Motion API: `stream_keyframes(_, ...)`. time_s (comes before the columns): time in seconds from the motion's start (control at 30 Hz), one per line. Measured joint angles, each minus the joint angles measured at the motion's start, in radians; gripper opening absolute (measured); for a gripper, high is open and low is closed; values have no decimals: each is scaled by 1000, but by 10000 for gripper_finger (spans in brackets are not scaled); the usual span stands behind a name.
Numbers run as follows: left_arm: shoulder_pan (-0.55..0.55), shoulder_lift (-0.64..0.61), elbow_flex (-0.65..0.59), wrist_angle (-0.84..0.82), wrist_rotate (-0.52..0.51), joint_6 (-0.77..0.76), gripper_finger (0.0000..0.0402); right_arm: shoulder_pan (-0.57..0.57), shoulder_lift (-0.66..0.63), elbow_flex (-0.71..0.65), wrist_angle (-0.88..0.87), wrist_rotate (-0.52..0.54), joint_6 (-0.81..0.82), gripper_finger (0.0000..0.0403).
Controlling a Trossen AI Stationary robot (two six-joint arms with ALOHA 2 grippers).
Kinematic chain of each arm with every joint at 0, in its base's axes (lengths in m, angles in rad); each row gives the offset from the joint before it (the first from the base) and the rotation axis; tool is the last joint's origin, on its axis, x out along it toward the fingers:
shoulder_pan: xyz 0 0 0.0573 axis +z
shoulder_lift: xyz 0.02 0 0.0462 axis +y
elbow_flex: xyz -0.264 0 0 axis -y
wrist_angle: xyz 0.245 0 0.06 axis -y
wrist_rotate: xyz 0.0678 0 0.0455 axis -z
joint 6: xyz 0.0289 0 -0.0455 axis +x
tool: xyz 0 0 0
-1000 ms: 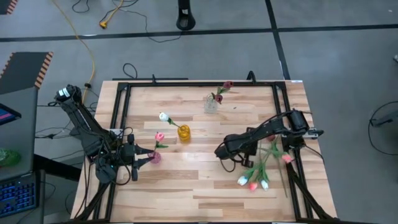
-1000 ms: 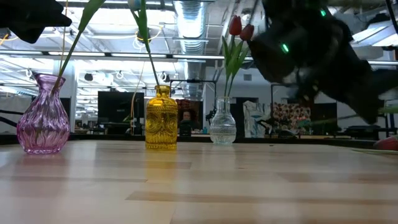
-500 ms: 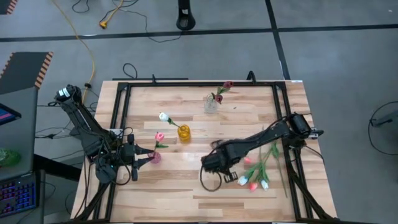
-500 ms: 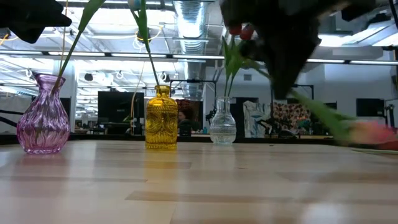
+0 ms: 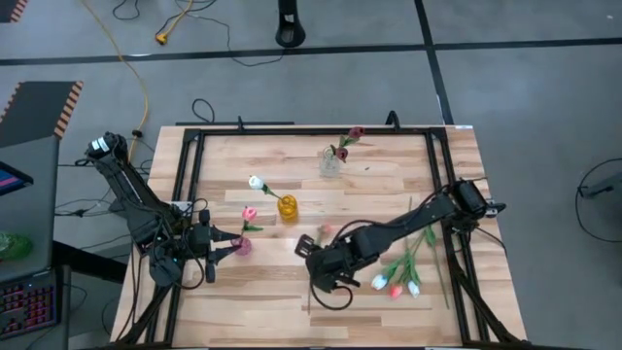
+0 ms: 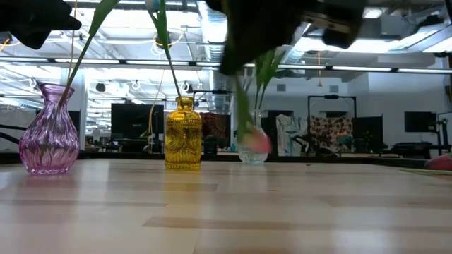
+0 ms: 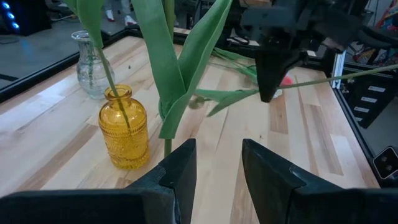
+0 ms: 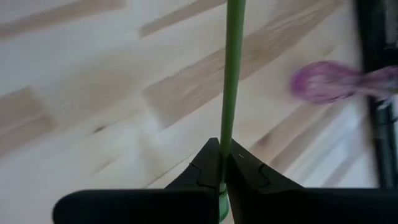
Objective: Sort flowers into vase by color
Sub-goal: Put the pink flower into the purple vase
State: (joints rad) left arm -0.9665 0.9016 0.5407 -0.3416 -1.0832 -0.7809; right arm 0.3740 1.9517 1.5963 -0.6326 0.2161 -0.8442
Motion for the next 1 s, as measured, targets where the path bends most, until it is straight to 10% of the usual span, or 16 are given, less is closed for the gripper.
stream_keyframes(1.0, 0, 0, 0, 26, 9, 0, 116, -63, 1, 0, 73, -2, -3, 126)
